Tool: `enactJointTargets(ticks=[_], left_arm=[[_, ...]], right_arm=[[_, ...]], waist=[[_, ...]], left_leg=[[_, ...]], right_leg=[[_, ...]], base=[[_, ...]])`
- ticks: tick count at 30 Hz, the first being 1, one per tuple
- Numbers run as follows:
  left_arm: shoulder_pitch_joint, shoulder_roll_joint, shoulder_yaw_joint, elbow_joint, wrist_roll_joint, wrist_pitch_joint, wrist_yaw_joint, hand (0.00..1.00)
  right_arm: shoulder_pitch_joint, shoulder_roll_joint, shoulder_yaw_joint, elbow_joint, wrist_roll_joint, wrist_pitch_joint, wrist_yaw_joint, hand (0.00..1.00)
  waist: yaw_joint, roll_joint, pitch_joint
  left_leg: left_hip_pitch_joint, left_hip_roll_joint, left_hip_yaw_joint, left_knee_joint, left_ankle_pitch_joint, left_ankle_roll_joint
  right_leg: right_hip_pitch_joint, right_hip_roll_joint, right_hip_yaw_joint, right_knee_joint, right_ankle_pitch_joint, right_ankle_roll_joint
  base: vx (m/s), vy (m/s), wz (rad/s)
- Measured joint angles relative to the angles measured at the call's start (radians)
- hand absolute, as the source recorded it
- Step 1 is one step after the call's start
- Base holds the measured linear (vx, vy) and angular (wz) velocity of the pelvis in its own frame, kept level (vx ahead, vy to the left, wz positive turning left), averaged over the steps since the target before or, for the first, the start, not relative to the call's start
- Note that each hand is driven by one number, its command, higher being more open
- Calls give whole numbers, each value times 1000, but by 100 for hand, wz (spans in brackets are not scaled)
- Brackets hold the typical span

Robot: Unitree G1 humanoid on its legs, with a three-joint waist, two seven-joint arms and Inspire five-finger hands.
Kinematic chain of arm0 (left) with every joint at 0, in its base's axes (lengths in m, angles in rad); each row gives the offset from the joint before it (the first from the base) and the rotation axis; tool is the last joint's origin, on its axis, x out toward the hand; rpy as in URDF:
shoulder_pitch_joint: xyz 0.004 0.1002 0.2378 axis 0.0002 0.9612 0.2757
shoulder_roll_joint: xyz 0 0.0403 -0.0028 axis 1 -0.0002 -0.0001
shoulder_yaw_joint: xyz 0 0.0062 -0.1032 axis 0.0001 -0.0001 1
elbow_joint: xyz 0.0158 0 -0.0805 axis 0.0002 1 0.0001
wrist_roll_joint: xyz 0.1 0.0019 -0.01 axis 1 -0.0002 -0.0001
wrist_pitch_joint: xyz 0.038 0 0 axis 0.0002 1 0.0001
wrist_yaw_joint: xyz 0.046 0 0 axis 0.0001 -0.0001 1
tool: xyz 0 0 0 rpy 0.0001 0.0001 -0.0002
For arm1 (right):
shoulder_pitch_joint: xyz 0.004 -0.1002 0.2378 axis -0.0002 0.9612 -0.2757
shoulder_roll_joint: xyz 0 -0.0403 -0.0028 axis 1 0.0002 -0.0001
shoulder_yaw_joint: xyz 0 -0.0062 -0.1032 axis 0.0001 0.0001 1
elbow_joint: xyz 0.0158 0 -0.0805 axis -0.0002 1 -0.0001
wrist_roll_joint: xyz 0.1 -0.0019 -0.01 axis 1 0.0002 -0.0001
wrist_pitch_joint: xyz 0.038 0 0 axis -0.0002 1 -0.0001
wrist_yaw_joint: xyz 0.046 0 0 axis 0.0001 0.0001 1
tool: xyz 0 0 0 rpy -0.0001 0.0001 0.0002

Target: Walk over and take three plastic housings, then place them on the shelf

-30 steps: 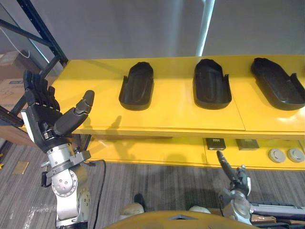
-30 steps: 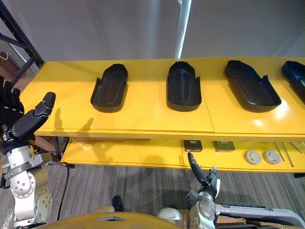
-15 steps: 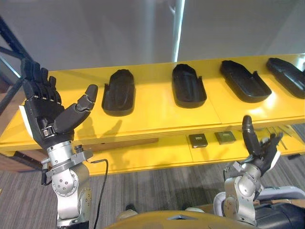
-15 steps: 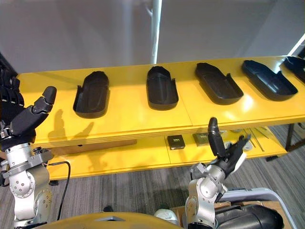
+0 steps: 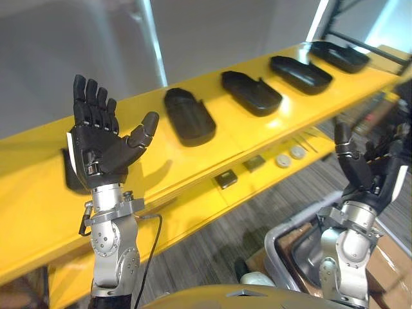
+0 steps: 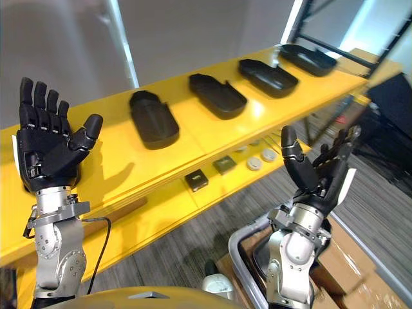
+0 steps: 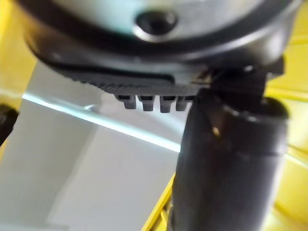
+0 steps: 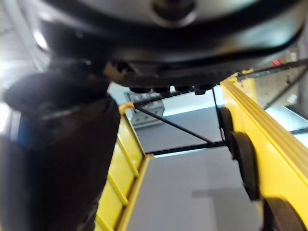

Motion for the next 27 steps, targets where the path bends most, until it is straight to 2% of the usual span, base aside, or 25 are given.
enactJointTargets(ticks=[1,2,3,5,7,9,10,13,15,17,19,21,22,23,24,25,26,27], left_arm=[[1,5,4,-2,63,8,40,100],[1,10,13,-4,87,17,55,100],[4,16,34,-5,112,34,69,100],[19,18,45,-5,120,61,86,100],[40,17,52,-5,121,70,86,100],[64,12,75,-5,119,80,88,100],[69,11,88,-5,117,80,92,100],[59,8,96,-5,111,56,86,100],[58,6,93,-22,112,38,82,100],[59,6,93,-58,111,36,82,100],[54,6,74,-78,108,23,80,100],[68,7,71,-92,110,16,90,100],[83,6,73,-108,110,16,114,100],[83,5,76,-109,110,16,122,100],[82,4,85,-109,110,16,133,100],[83,3,106,-109,109,21,135,100],[82,3,115,-109,109,22,135,100],[82,4,135,-109,109,22,132,100]], right_arm=[[-2,-26,-10,-24,1,-3,20,100],[-8,-40,-12,-31,5,-12,34,100],[-30,-63,-16,-32,30,-41,63,100],[-73,-93,-28,-31,106,-79,101,100],[-94,-98,-33,-27,137,-105,101,100],[-92,-97,-9,-6,80,-106,76,100],[-91,-96,7,1,6,-104,50,100],[-91,-96,64,1,-21,-99,28,100],[-90,-77,75,-1,-21,-84,15,100],[-63,-22,74,-7,-22,-71,-1,100],[23,31,66,-61,-29,-57,-6,100],[90,45,66,-101,9,-58,32,100],[112,47,58,-121,56,-62,72,100],[112,47,57,-128,82,-66,89,100],[100,42,57,-142,128,-76,116,100],[74,36,70,-142,144,-87,124,100],[58,36,82,-141,144,-89,123,100],[19,35,121,-130,136,-93,106,100]], waist=[[3,18,-6],[5,27,-4],[6,38,0],[14,58,2],[26,62,12],[35,56,17],[51,57,19],[82,61,46],[84,62,73],[88,63,105],[88,58,131],[93,39,141],[87,35,145],[81,45,151],[81,38,147],[84,43,149],[86,43,149],[93,40,146]], left_leg=[[-24,13,-138,82,-72,21],[-35,19,-207,116,-100,29],[-55,15,-322,174,-149,54],[-69,-12,-459,199,-213,72],[-70,-35,-455,195,-239,68],[-68,-58,-449,195,-238,69],[-68,-66,-449,196,-238,70],[-84,-69,-473,229,-242,80],[-112,-69,-512,286,-257,80],[-119,-67,-525,342,-274,81],[-102,-75,-498,374,-299,94],[-94,-74,-450,397,-311,111],[-105,-66,-417,401,-309,125],[-111,-61,-405,398,-300,130],[-121,-46,-376,389,-282,131],[-121,-29,-352,368,-258,126],[-122,-19,-347,357,-244,122],[-126,9,-343,324,-207,104]], right_leg=[[-10,38,63,8,4,-10],[-17,58,96,12,3,-23],[-34,85,152,21,2,-29],[-72,105,203,34,3,-29],[-95,90,208,35,18,-23],[-96,64,205,33,34,-2],[-96,54,194,34,36,1],[-102,46,143,73,24,6],[-129,49,103,160,-13,24],[-157,63,77,264,-33,21],[-157,61,68,302,-32,22],[-157,41,23,290,-25,27],[-153,19,1,240,-24,6],[-169,8,-39,263,-27,-6],[-207,-20,-132,357,-52,-36],[-217,-52,-195,459,-77,-71],[-215,-72,-220,508,-90,-90],[-197,-130,-253,610,-130,-113]], base=[[32,-13,-163],[30,28,-168],[-17,103,-144],[-94,186,-130],[-93,208,-66],[-46,153,-17],[8,78,7],[14,49,32],[-5,-18,52],[-77,-8,12],[-166,43,-33],[-265,36,-70],[-299,30,-73],[-270,32,-70],[-207,12,-67],[-184,-15,-65],[-126,-109,-52],[-65,-143,-32]])
